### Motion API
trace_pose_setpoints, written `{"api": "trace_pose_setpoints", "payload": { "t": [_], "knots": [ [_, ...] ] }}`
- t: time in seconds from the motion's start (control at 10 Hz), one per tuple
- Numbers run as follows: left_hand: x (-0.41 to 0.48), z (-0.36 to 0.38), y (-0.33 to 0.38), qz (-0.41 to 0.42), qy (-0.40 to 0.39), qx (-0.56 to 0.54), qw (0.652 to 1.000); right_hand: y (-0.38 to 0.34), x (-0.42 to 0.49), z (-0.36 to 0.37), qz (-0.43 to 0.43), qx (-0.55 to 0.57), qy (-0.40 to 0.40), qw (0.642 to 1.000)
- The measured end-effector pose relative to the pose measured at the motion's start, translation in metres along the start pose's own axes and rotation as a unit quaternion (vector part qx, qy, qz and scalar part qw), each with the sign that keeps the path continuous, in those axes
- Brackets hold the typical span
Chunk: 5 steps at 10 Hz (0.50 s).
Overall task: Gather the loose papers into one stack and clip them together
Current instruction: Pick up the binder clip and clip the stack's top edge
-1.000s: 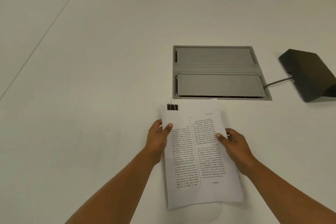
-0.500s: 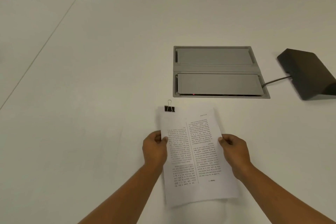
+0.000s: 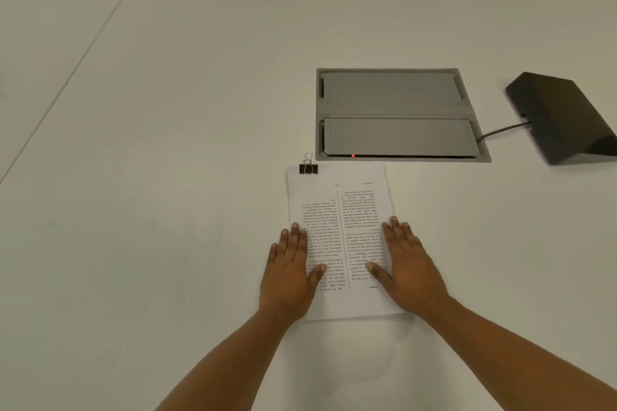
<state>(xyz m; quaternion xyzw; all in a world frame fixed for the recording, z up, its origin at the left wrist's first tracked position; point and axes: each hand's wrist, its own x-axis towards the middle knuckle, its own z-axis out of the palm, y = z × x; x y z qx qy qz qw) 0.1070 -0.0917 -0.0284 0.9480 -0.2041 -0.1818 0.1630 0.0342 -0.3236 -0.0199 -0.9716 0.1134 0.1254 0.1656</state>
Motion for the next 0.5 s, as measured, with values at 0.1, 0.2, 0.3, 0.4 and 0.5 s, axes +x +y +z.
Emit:
{"api": "trace_pose_setpoints", "payload": {
  "t": [0.1,0.2,0.3,0.4,0.5],
  "knots": [
    [0.003,0.000,-0.003,0.011,-0.008,0.031,0.999,-0.004,-0.006,0.013,0.002,-0.010,0.001,1.000],
    [0.005,-0.001,-0.003,0.016,-0.016,0.034,0.999,-0.005,-0.006,0.017,0.003,-0.008,-0.001,1.000],
    [0.004,-0.003,-0.002,0.012,-0.024,0.034,0.999,-0.006,-0.006,0.014,0.007,-0.005,-0.006,1.000],
    [0.004,-0.008,0.001,0.009,-0.030,0.028,0.999,-0.006,-0.003,0.010,0.007,0.010,-0.012,1.000],
    [0.003,-0.018,0.003,0.000,-0.015,0.013,1.000,-0.011,-0.007,-0.002,0.006,0.077,0.006,0.997]
  ]
}}
